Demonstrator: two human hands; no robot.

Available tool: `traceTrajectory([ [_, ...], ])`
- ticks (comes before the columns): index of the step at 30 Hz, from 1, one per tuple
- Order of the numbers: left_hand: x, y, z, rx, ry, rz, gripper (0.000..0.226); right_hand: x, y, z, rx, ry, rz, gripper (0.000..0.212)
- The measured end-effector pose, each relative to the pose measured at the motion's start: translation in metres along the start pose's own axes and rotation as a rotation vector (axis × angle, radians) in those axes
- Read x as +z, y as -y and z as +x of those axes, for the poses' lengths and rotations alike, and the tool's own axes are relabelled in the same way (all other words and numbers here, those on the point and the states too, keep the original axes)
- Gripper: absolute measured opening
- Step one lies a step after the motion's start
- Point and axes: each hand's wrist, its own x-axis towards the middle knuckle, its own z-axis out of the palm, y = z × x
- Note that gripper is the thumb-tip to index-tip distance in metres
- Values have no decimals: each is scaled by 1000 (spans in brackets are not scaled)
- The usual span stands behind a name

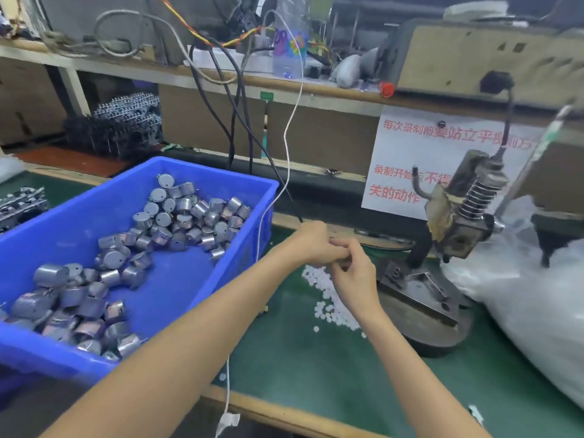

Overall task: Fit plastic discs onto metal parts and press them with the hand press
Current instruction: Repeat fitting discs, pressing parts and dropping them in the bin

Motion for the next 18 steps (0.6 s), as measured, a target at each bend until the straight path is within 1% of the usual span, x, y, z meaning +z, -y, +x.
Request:
traceTrajectory([
  [1,11,2,2,-27,117,-66,33,-10,-14,-8,55,12,-30,24],
  [2,23,7,2,-58,185,-121,37,-18,-27,-17,115,11,-40,19],
  [3,35,15,1,-74,187,-136,36,-25,-40,-28,164,8,-25,18],
  [5,60,38,-7,-66,79,-19,21,-35,-62,-51,196,26,37,20],
  [6,72,50,-13,-64,50,37,14,-37,-70,-62,190,46,59,21],
  [9,98,74,-32,-53,25,9,22,-39,-82,-84,179,98,92,24],
  [12,109,78,-37,-25,-71,26,14,-37,-83,-85,190,84,137,26],
  [14,111,77,-38,24,-95,53,13,-37,-83,-85,230,51,200,27],
  [16,115,76,-38,99,-76,-30,15,-38,-83,-87,250,21,222,24],
  [18,121,77,-38,175,-89,-71,11,-40,-83,-88,237,19,194,22],
])
